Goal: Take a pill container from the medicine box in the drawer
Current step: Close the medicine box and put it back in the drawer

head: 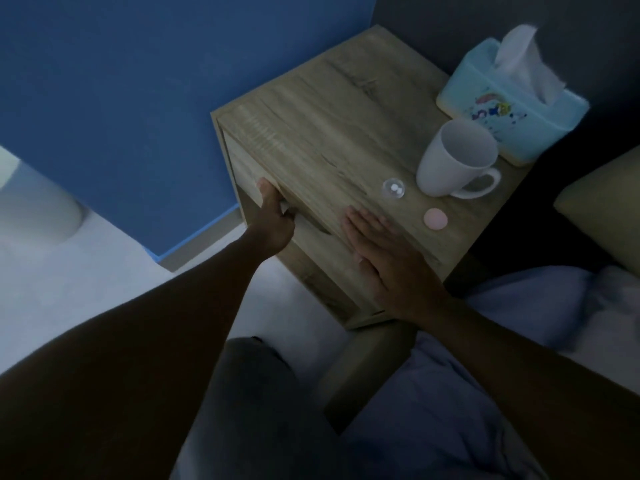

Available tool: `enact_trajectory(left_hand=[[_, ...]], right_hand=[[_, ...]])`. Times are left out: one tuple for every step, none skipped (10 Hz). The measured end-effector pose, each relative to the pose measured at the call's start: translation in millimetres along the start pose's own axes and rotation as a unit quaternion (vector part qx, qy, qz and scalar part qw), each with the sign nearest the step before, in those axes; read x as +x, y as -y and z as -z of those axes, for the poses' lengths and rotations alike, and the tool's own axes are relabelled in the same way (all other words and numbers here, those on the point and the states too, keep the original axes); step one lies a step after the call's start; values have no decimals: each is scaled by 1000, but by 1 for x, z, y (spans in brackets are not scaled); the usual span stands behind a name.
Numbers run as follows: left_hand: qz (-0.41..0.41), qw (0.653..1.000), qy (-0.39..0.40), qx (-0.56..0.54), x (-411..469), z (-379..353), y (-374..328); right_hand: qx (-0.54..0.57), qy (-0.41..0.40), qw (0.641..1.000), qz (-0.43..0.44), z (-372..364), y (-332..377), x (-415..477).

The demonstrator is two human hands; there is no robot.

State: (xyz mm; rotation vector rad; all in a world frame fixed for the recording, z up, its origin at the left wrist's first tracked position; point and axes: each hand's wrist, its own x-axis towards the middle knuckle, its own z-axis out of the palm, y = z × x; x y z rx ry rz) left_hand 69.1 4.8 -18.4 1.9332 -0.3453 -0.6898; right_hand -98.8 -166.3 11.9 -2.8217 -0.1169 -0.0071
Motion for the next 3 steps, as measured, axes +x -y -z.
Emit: enact_trajectory(left_hand=[[34, 995, 34, 87, -19, 10, -11], [25, 986, 44, 158, -42, 18, -26], [-8, 967, 29, 254, -64, 36, -53]], right_hand=[[-9, -1, 1000, -2, -2, 0, 1], [-11, 14, 1000, -18, 3, 6, 1], [34, 42, 998, -43, 14, 16, 7]])
